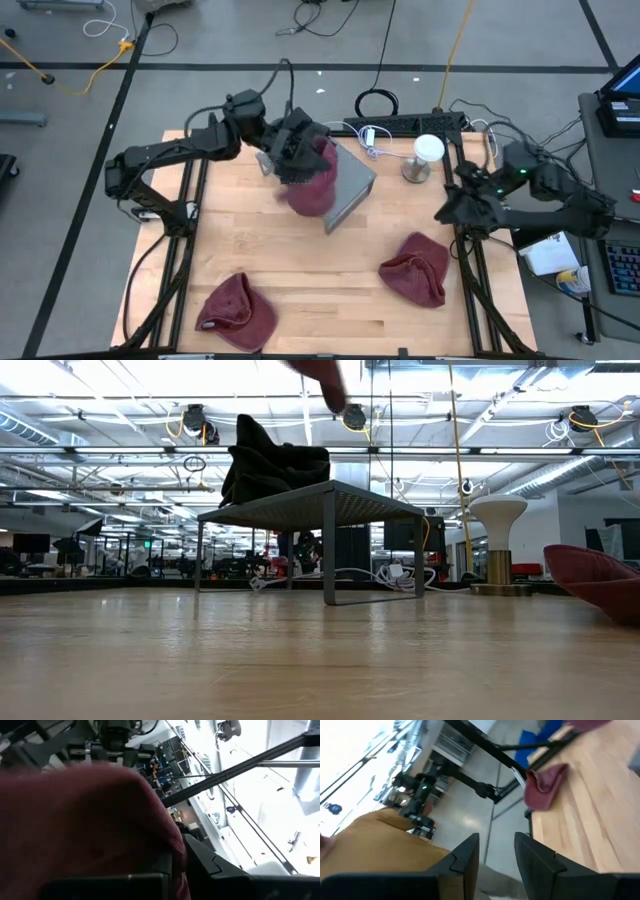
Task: Pick & Place hat
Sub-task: Put the top red cap on the shelf
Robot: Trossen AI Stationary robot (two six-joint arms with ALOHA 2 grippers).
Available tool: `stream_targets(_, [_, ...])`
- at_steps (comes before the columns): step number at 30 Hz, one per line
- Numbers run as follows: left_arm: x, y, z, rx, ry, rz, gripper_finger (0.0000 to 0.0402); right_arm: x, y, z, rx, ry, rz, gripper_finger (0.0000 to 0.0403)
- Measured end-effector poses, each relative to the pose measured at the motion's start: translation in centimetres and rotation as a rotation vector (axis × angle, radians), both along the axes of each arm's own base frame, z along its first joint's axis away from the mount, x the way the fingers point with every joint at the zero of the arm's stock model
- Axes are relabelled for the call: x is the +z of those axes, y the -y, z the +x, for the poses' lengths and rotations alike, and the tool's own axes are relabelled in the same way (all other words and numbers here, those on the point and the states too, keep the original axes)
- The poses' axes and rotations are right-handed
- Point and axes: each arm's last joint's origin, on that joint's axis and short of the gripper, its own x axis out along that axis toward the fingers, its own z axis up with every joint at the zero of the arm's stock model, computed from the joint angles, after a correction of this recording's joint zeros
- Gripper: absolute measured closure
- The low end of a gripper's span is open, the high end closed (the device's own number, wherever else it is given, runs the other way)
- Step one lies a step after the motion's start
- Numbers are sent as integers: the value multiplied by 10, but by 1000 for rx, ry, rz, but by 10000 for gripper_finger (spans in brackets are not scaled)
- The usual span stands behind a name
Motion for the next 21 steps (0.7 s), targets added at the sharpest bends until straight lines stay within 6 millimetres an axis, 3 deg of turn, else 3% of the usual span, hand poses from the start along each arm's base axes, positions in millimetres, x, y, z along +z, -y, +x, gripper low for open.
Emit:
stream_targets(6, [17, -6, -9, 25, -54, 100, 378, 4, -2, -13, -2, 63, -22, 285])
stream_targets(14, [37, -4, -19, 38, 56, 386, 378, 4, -2, -14, 4, 124, -126, 288])
stream_targets(21, [33, 3, -18, 30, 166, 669, 378, 4, 0, -13, -53, 189, -274, 289])
